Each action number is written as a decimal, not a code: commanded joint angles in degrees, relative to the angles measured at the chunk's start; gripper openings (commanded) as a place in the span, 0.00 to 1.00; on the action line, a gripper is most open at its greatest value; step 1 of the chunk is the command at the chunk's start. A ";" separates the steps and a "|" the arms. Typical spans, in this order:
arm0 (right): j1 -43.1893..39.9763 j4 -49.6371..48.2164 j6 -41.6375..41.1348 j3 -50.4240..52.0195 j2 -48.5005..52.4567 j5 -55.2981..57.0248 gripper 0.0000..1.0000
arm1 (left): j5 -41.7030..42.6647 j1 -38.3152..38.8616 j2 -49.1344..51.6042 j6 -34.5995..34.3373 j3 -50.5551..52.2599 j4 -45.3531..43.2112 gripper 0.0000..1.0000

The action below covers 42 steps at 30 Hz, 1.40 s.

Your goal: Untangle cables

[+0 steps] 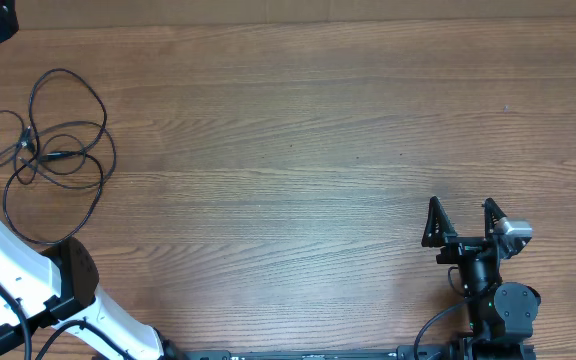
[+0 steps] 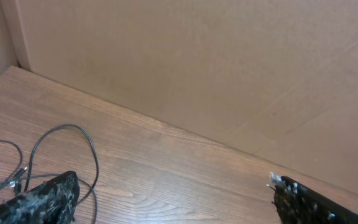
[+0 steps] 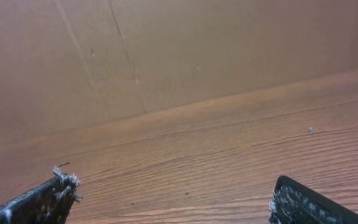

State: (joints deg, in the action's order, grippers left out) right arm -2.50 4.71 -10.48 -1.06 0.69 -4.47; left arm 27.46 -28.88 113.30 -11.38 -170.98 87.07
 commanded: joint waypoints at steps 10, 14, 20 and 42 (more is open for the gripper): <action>0.28 -0.24 0.09 0.61 -0.52 0.33 1.00 | -5.38 1.53 -5.57 6.67 13.03 5.84 1.00; 0.28 -0.24 0.09 0.61 -0.52 0.33 1.00 | -5.44 5.62 -15.58 10.38 31.63 -6.32 1.00; 0.28 -0.24 0.09 0.61 -0.52 0.33 1.00 | -9.03 14.27 -32.85 13.99 62.86 -29.49 1.00; 0.28 -0.24 0.09 0.61 -0.52 0.33 1.00 | -14.27 25.44 -94.20 20.72 158.16 -92.41 1.00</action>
State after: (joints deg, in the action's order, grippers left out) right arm -2.48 4.73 -10.48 -1.06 0.62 -4.47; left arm 14.98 -5.04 24.40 4.58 -18.48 -4.82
